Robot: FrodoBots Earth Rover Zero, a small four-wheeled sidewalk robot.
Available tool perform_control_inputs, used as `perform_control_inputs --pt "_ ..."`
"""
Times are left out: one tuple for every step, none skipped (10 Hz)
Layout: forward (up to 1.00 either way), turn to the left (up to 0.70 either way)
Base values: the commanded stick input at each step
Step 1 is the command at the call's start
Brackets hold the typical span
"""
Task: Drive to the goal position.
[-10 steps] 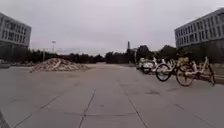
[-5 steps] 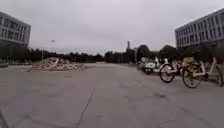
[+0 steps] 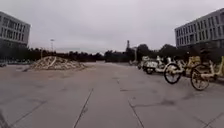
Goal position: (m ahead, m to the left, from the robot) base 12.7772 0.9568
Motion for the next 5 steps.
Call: perform_control_inputs --pt "0.70 0.00" --pt "0.70 0.00" --pt "0.70 0.00" --pt "0.70 0.00" --pt "0.70 0.00"
